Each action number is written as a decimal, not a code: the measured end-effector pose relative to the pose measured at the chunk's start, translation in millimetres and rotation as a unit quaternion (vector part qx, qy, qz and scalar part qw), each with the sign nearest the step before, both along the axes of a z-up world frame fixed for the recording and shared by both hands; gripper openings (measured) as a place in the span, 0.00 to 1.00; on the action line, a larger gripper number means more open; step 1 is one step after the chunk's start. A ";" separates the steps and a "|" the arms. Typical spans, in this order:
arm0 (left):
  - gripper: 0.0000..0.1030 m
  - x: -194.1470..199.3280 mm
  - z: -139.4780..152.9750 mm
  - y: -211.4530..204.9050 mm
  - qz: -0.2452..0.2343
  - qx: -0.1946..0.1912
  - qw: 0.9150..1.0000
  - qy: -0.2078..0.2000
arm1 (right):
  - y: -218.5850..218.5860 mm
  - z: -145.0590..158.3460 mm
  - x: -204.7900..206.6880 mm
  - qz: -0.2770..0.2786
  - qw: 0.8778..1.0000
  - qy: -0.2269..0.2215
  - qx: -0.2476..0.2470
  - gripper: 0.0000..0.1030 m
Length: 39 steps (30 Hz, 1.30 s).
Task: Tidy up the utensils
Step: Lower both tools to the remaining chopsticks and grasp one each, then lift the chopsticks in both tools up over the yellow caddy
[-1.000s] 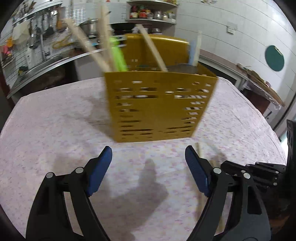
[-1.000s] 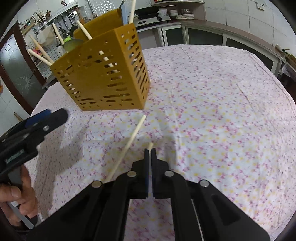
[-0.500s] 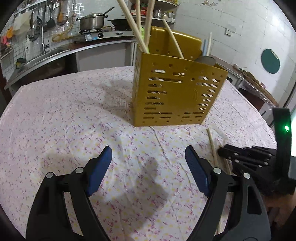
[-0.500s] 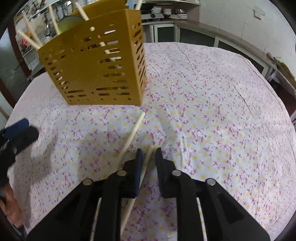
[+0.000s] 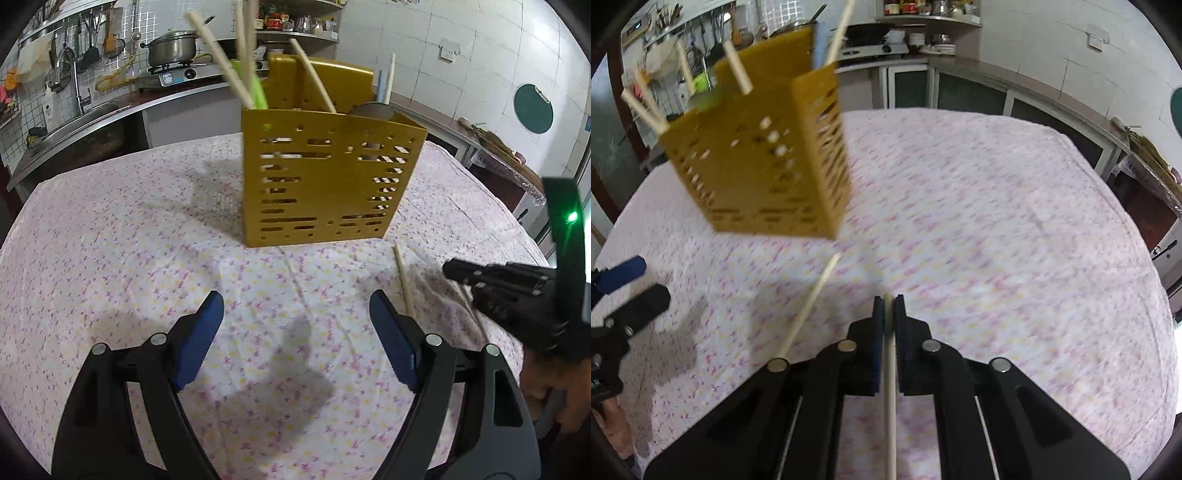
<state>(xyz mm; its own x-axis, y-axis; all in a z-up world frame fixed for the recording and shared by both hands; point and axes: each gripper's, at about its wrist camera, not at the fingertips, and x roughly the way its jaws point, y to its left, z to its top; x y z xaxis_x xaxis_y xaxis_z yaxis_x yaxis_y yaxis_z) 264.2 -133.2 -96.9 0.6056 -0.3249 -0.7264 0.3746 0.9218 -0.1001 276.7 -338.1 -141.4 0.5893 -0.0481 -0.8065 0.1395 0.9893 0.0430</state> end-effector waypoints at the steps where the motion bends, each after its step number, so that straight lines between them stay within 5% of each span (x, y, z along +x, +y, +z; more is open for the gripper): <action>1: 0.77 1.5 0.3 -6.8 -0.004 0.001 1.000 0.001 | -7.2 1.1 0.8 0.000 1.000 -0.001 0.003 0.06; 15: 0.76 43.0 -30.4 -133.8 -0.047 0.093 0.994 0.025 | -61.3 -2.2 -1.1 0.000 0.999 -0.009 0.031 0.06; 19: 0.65 54.4 -50.2 -142.8 -0.050 0.108 0.991 0.053 | -70.5 -8.1 3.9 0.001 0.999 -0.009 0.037 0.06; 22: 0.56 55.9 -51.1 -144.1 -0.055 0.100 0.992 0.046 | -68.1 -17.4 7.6 0.004 0.999 0.000 0.042 0.06; 24: 0.10 54.5 -48.0 -144.1 -0.056 0.098 0.993 0.036 | -65.3 -19.6 8.3 0.007 0.999 0.003 0.042 0.06; 25: 0.04 55.1 -46.3 -141.0 -0.052 0.095 0.993 0.037 | -64.0 -18.3 7.7 0.007 0.999 0.002 0.043 0.06; 31: 0.04 39.5 -32.6 -115.3 -0.059 0.039 0.997 0.039 | -56.2 11.8 -3.8 0.021 0.996 -0.046 0.070 0.06; 39: 0.04 -2.4 45.8 -55.4 -0.058 -0.064 0.994 -0.063 | -35.9 75.1 -25.9 0.034 0.984 -0.150 0.093 0.06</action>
<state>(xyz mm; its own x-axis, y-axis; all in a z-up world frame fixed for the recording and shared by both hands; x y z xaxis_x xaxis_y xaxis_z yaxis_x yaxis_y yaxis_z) 261.8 -188.6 -51.1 0.6425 -0.4826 -0.5952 0.4940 0.8546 -0.1597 250.8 -374.0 -66.3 0.7990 0.1306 -0.5870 0.0274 0.9672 0.2524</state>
